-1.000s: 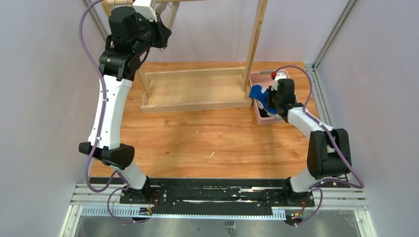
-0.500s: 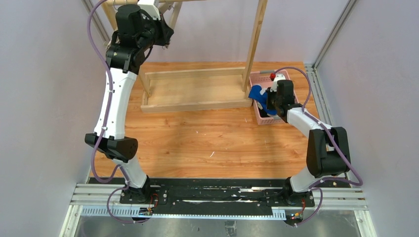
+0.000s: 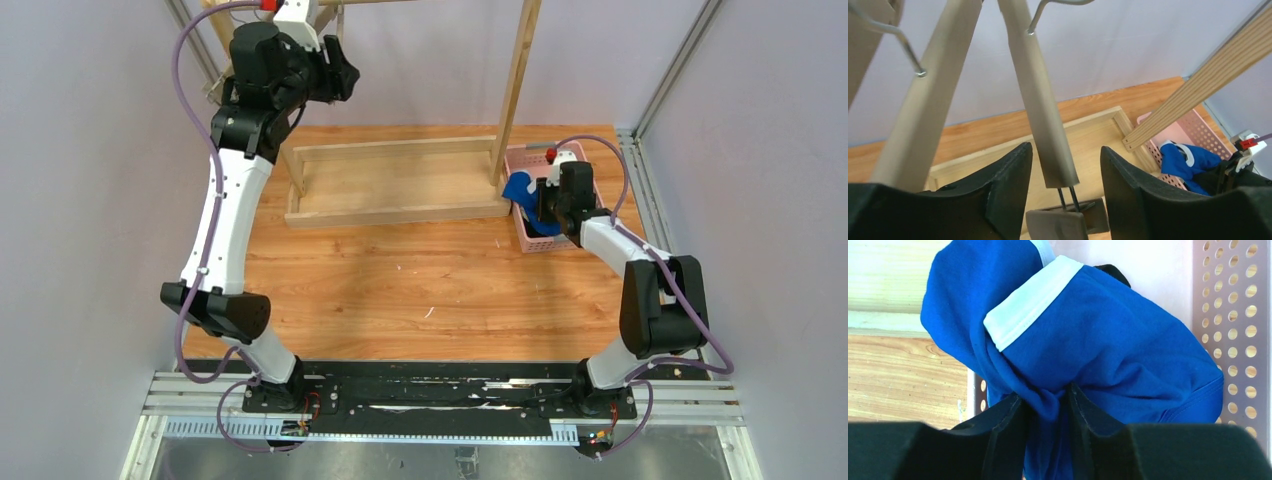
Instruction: Remove the underwear clipped to the hanger
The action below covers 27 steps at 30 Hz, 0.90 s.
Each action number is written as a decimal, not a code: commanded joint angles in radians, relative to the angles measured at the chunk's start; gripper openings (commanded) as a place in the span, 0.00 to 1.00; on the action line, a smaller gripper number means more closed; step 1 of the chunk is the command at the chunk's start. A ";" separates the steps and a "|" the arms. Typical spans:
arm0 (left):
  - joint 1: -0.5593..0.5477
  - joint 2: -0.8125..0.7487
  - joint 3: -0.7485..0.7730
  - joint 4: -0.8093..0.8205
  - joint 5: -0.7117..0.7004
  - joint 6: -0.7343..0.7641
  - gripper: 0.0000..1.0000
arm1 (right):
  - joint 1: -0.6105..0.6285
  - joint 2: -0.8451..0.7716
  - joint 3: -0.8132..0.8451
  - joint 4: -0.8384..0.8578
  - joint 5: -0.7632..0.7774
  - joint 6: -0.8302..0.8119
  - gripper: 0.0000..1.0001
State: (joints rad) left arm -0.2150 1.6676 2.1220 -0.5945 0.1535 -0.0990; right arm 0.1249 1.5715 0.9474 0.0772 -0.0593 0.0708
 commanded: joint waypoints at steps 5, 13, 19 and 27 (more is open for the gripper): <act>0.003 -0.141 -0.059 0.002 0.035 0.033 0.69 | -0.013 -0.030 0.103 -0.071 0.113 -0.051 0.46; 0.004 -0.268 -0.198 0.015 0.066 0.024 0.80 | -0.032 -0.158 0.148 -0.103 0.223 -0.074 0.52; 0.003 -0.422 -0.377 0.055 0.093 0.022 0.89 | -0.035 -0.320 0.105 -0.109 0.307 -0.049 0.58; 0.003 -0.666 -0.638 0.088 0.166 0.006 0.98 | -0.034 -0.560 0.045 -0.176 0.404 -0.002 0.73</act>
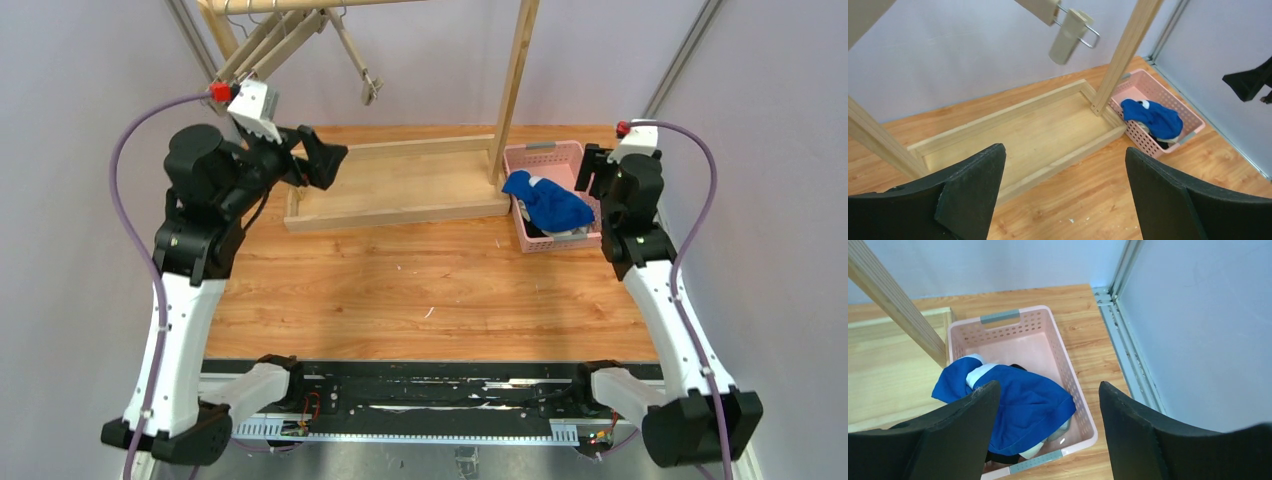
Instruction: Remove the underwear clipped to the hanger
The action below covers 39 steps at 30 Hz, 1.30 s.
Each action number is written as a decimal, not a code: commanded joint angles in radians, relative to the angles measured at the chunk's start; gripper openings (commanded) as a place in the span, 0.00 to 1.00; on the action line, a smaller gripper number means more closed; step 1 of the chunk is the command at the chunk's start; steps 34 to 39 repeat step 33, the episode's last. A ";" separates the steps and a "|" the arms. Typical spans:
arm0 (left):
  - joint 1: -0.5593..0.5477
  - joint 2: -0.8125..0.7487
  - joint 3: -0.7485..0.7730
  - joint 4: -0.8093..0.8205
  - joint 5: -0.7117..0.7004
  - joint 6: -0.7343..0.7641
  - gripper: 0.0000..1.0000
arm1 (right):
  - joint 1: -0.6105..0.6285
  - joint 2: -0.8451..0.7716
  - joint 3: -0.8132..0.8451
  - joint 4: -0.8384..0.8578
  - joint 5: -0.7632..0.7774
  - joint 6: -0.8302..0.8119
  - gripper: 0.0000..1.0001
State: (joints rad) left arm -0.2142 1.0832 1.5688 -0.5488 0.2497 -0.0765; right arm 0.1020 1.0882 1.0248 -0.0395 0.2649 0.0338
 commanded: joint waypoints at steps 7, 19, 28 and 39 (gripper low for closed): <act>0.002 -0.260 -0.396 0.059 0.201 -0.067 0.98 | -0.012 -0.214 -0.091 -0.138 0.092 0.063 0.75; 0.001 -0.568 -0.704 -0.033 0.049 -0.036 0.98 | -0.012 -0.376 -0.243 -0.213 0.058 0.115 0.76; 0.002 -0.591 -0.774 -0.011 0.053 -0.066 0.98 | -0.012 -0.332 -0.260 -0.204 0.067 0.118 0.76; 0.001 -0.589 -0.757 -0.010 0.051 -0.077 0.98 | -0.012 -0.294 -0.269 -0.189 0.013 0.121 0.78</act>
